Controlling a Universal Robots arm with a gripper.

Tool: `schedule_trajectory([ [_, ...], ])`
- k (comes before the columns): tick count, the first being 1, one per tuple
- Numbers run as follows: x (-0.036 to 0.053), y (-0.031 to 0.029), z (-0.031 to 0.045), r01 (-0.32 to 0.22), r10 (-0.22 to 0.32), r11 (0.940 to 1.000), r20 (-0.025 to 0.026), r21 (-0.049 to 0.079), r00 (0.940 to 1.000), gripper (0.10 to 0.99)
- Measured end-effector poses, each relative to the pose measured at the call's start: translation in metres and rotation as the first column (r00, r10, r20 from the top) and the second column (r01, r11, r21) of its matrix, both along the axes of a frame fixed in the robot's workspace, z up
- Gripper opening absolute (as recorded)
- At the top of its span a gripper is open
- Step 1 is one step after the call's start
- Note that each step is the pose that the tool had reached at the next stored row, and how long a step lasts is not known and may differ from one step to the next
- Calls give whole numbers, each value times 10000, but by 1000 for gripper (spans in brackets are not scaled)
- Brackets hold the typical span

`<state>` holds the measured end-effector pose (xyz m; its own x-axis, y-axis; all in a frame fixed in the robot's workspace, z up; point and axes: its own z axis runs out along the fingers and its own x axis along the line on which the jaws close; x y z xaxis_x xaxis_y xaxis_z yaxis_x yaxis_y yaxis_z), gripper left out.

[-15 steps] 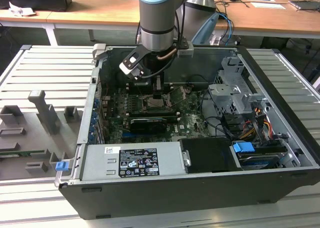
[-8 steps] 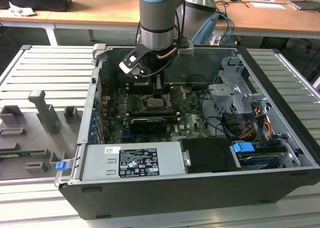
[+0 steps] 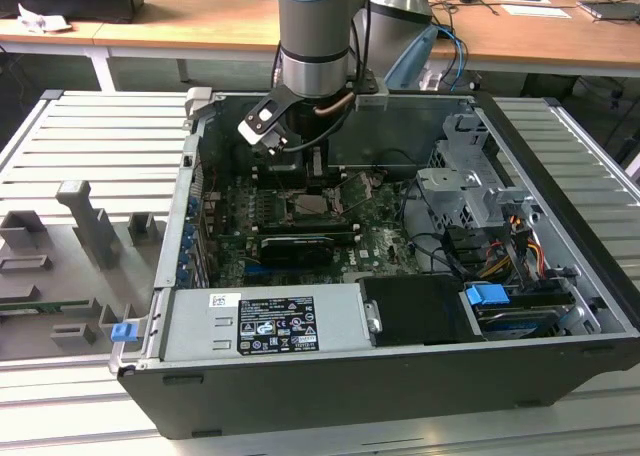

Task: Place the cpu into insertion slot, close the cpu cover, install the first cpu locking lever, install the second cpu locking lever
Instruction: 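Close the cpu cover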

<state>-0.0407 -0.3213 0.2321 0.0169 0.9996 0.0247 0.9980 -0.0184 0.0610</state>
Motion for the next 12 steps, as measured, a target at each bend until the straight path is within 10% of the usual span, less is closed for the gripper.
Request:
schedule_trajectory([
  [12,0,1,30,0,0,10000,-1,-1,10000,106],
])
